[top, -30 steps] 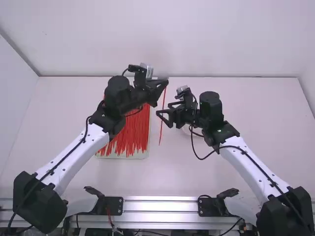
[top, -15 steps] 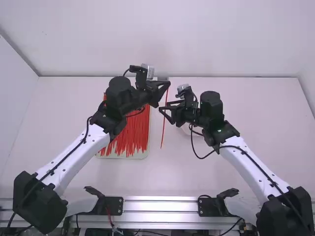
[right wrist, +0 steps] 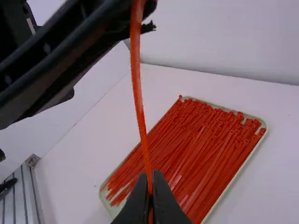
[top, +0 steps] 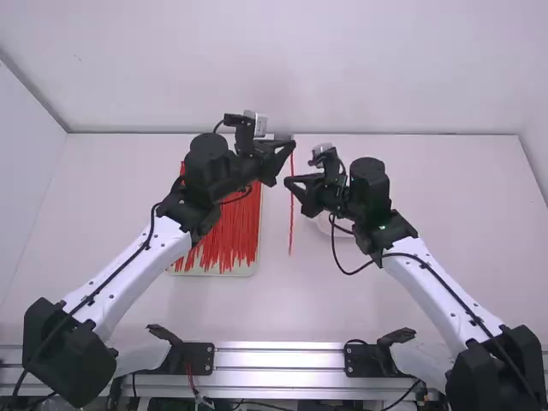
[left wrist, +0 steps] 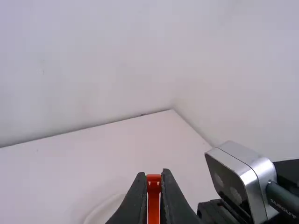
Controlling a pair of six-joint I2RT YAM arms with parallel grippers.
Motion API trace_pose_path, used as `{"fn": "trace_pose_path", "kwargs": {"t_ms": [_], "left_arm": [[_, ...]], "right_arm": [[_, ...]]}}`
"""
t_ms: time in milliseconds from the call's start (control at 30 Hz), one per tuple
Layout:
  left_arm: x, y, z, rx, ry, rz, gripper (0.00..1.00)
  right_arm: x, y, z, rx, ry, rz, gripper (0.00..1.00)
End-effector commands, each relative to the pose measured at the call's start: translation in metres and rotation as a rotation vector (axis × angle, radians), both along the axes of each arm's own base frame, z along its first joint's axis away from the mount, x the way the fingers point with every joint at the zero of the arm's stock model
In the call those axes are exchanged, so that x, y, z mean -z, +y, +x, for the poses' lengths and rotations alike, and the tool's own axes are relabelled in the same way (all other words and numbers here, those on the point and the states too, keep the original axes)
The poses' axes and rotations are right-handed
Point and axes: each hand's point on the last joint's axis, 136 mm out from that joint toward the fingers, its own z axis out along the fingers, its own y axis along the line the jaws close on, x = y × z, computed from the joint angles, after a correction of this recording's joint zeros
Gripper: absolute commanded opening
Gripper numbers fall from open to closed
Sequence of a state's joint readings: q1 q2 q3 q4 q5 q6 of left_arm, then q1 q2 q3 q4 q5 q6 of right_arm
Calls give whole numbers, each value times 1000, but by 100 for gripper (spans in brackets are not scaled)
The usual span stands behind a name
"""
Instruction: Fasten the cable tie
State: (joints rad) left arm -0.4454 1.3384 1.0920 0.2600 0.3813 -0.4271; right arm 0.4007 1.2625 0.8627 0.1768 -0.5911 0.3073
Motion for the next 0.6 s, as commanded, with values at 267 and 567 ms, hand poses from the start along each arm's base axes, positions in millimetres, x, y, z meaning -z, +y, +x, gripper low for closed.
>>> {"fn": "trace_pose_path", "kwargs": {"t_ms": [267,567], "left_arm": [[-13,3,-4,41,-104,28,63],[-22,34,-15,245,-268,93,90]], "right_arm": [[-19,-6,0,-87,-86,20,0],[-32,-22,-2,-180,-231,17,0]]}}
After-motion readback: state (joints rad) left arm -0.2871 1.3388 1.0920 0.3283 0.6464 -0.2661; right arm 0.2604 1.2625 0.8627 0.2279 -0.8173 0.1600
